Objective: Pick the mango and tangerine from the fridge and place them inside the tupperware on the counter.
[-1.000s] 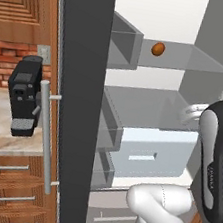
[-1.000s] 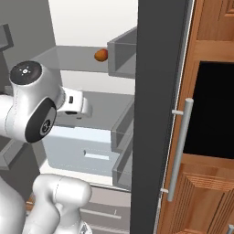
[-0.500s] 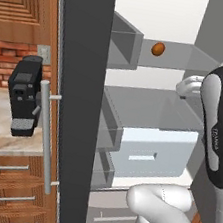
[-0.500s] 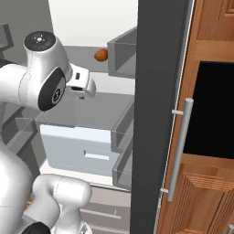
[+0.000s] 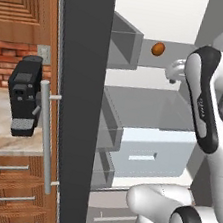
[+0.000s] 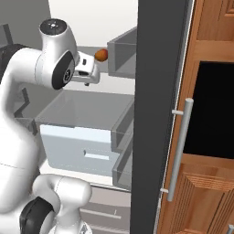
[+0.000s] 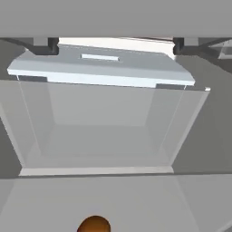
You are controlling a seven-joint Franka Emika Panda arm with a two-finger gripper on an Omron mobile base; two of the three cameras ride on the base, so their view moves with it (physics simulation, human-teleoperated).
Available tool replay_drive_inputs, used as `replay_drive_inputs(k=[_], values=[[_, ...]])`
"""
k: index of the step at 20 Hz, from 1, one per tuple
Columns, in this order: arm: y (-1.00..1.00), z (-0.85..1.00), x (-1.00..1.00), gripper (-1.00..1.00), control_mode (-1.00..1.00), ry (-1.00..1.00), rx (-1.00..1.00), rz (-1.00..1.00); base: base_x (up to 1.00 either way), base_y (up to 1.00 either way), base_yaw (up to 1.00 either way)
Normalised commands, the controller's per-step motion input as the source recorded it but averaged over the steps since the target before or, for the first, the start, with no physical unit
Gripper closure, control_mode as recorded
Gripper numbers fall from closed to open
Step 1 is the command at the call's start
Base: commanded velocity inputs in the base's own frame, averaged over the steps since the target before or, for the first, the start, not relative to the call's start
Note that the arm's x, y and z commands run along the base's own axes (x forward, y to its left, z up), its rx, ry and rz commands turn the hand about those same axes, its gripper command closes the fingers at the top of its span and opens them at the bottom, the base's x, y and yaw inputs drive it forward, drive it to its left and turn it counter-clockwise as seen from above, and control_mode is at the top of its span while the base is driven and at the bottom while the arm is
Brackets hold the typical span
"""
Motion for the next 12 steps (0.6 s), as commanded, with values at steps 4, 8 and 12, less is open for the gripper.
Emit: replay_drive_inputs(k=[4,8,12], values=[[0.00,0.00,0.56,-1.00,-1.00,-0.04,0.00,0.00,0.00,0.00,0.00],[0.00,0.03,0.40,-1.00,-1.00,-0.06,0.00,0.00,0.00,0.00,0.00],[-0.01,0.08,0.32,-1.00,-1.00,-0.01,0.00,0.00,0.00,0.00,0.00]])
